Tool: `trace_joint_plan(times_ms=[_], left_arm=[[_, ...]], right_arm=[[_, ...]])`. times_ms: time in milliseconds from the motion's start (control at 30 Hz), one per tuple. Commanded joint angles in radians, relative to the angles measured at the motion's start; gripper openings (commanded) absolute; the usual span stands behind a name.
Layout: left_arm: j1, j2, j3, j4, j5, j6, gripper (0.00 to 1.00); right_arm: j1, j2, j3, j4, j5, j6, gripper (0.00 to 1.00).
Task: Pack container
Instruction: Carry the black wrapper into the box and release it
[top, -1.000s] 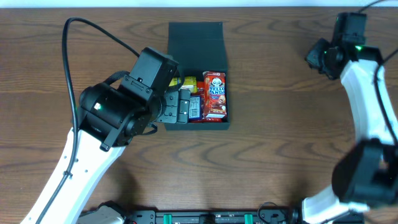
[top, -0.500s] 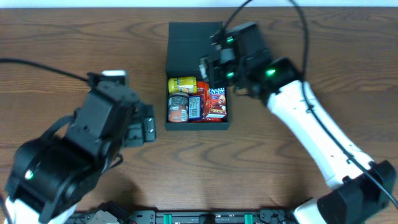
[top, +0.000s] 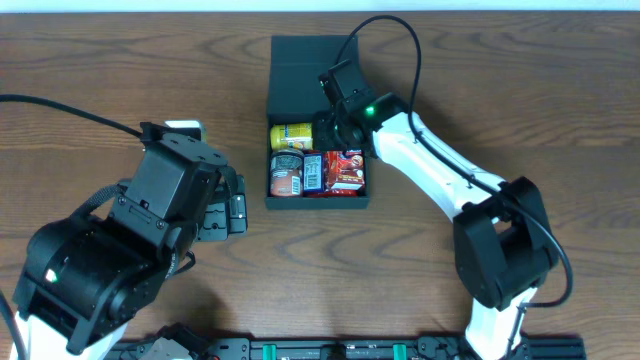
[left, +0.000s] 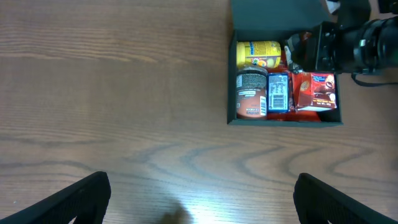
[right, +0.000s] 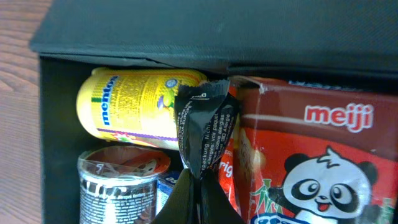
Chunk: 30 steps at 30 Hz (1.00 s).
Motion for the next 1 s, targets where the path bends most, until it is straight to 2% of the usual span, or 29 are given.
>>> trace_joint_plan(times_ms=[0,133,167,200,267,300,367,400,433,667,833,900,967], left_arm=[[0.002,0.001,0.002,-0.003,-0.003,-0.008,0.95],[0.002,0.001,0.002,-0.003,-0.003,-0.008,0.95],[0.002,0.001,0.002,-0.003,-0.003,-0.008,0.95],[0.002,0.001,0.002,-0.003,-0.003,-0.008,0.95],[0.002,0.001,0.002,-0.003,-0.003,-0.008,0.95],[0.002,0.001,0.002,-0.003,-0.003,-0.008,0.95],[0.002,0.001,0.002,-0.003,-0.003,-0.008,0.95],[0.002,0.001,0.002,-0.003,-0.004,-0.008,0.95],[0.002,0.001,0.002,-0.002,-0.005,-0.008,0.95],[0.010,0.001,0.002,0.043,-0.082,-0.005,0.95],[0.145,0.003,0.002,0.129,-0.079,-0.004,0.95],[0.274,0.024,0.002,0.189,0.021,0.018,0.95],[0.393,0.072,0.002,0.225,0.214,0.093,0.95]], right_arm=[[0.001,-0.005,0.002,0.003,0.017,0.031,0.02],[0.002,-0.005,0.002,0.003,0.017,0.045,0.02],[0.002,-0.005,0.002,0.002,0.017,0.045,0.09],[0.002,-0.005,0.002,0.002,0.017,0.045,0.26],[0.003,-0.005,0.002,0.002,0.017,0.045,0.49],[0.003,-0.005,0.002,0.002,0.016,0.045,0.60],[0.003,-0.005,0.002,0.003,0.016,0.045,0.75],[0.003,-0.005,0.002,0.003,0.015,0.045,0.89],[0.003,-0.007,0.002,0.003,0.011,0.045,0.99],[0.003,-0.126,0.009,0.004,-0.064,0.033,0.99],[0.003,-0.335,0.009,-0.012,-0.127,0.025,0.99],[0.002,-0.446,0.009,-0.038,-0.126,0.005,0.99],[0.000,-0.528,0.009,-0.083,-0.101,-0.031,0.99]])
